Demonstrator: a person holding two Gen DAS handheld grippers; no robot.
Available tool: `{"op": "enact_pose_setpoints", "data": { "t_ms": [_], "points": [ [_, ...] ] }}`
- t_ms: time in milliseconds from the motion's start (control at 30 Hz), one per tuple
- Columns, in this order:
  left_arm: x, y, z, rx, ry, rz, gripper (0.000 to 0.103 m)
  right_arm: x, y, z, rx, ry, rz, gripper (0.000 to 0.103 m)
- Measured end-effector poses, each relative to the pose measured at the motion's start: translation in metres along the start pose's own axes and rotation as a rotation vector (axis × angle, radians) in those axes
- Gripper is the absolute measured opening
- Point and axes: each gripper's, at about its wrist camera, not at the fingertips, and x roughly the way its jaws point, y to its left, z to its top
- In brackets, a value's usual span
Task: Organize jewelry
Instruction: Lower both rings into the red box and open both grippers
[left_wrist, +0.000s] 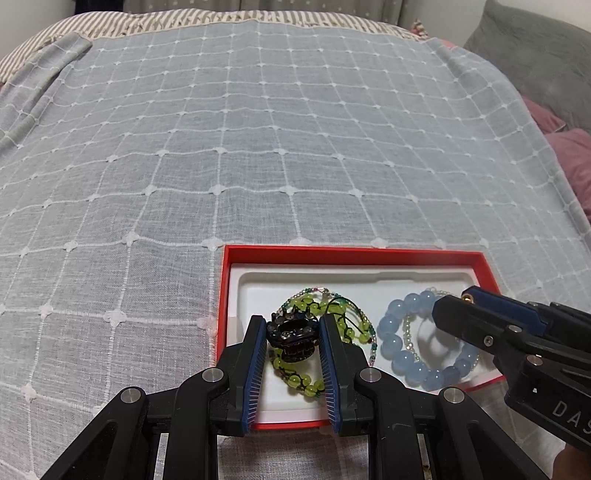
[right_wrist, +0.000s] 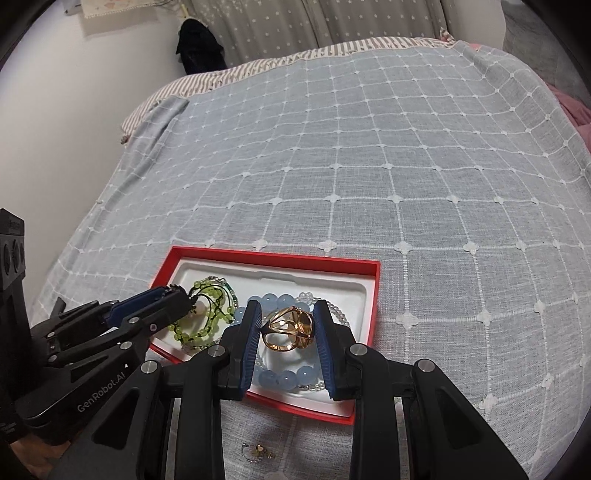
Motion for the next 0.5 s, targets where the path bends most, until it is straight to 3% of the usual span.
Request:
{"op": "enact_pose_setpoints", "data": {
  "t_ms": [500],
  "points": [
    [-0.005, 0.019, 0.005, -0.087, -0.011, -0.038, 0.024, -0.014, -0.006, 0.001, 0.035, -0.031, -0.002, 0.031]
  ]
}}
